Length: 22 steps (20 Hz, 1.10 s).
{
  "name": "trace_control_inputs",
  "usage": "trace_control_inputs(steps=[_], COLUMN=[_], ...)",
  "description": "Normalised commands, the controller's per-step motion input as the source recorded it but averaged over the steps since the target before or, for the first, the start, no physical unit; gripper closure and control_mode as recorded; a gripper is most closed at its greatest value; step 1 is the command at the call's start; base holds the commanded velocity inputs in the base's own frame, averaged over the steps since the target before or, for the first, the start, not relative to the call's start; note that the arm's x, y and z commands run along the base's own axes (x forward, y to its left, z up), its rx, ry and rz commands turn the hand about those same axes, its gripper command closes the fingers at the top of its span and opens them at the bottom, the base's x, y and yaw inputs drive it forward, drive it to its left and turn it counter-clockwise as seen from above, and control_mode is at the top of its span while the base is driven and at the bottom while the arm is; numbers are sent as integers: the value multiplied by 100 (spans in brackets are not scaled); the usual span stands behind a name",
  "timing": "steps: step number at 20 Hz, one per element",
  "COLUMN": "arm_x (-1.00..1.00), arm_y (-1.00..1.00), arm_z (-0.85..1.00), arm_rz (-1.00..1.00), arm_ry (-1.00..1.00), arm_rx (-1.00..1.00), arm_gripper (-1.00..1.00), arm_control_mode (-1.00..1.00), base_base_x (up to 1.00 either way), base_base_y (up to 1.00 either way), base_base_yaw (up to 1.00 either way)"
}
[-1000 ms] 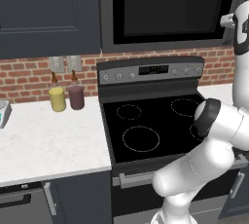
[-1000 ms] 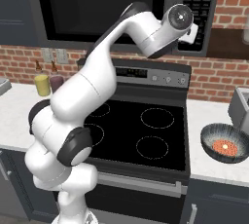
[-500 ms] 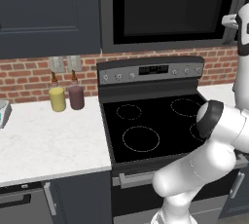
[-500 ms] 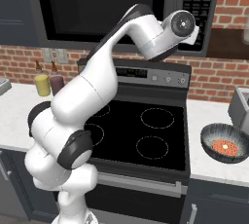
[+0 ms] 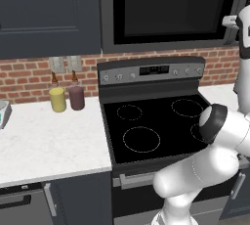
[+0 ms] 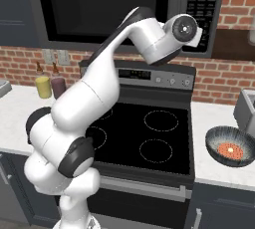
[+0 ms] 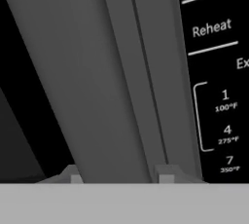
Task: Open the microwave, place the bowl with waffle inside the microwave, then close the microwave door and turn it on.
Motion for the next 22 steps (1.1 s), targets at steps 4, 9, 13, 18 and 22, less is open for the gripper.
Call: trace_control_inputs(steps=[4, 9, 13, 18, 22], arm_x=[-34, -56, -74, -77, -80], arm_y=[10, 0, 0, 0, 9], arm_z=[0, -15, -21, -4, 0], arm_rz=[-12, -20, -18, -23, -30], arm_ry=[0, 0, 0, 0, 0], arm_rx=[0, -8, -9, 0, 0], arm_gripper=[100, 100, 100, 100, 100], arm_control_mode=[-100, -100, -100, -100, -100], base_base_x=[0, 0, 0, 0, 0], base_base_y=[0, 0, 0, 0, 0], base_base_yaw=[0, 0, 0, 0, 0])
